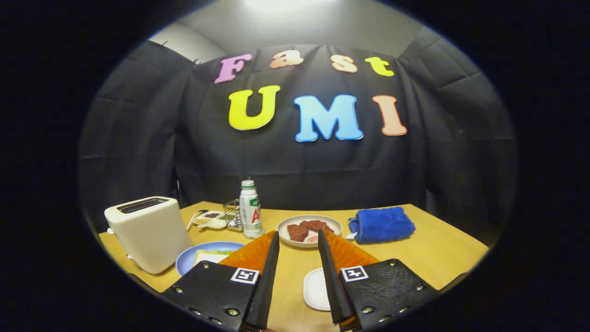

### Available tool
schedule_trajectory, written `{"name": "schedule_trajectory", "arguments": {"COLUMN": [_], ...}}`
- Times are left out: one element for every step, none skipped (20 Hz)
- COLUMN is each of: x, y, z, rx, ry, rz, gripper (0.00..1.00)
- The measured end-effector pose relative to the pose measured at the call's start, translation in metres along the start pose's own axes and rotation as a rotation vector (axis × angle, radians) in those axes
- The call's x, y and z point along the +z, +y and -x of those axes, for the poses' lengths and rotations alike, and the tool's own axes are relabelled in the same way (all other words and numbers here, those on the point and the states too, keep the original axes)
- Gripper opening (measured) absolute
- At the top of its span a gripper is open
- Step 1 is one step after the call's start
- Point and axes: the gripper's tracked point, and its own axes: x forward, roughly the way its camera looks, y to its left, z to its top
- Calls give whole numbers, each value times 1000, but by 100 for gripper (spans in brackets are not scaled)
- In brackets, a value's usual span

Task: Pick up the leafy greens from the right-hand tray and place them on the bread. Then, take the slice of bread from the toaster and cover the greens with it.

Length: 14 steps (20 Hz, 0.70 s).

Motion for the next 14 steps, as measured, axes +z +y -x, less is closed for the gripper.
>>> {"name": "schedule_trajectory", "arguments": {"x": [-1,1,1,1,0,-1,-1,-3,-3,-2,-2,-1,-2,-3], "y": [-14,-25,-36,-48,-58,-66,-70,-75,-80,-77,-78,-83,-85,-85], "z": [3,6,8,11,13,17,20,22,21,21,18,18,18,19], "rx": [-17,-26,-39,-52,-65,-78,-75,-82,-87,-65,-60,-71,-73,-74], "ry": [-9,-15,-18,-17,-17,-18,-14,-11,-10,-6,-8,-6,-5,-5], "rz": [-14,-29,-37,-33,-26,-24,-22,-27,-55,-83,-94,-93,-90,-92], "gripper": [50,50,51,50,50,51,50,50,50,50,51,51,51,51]}}
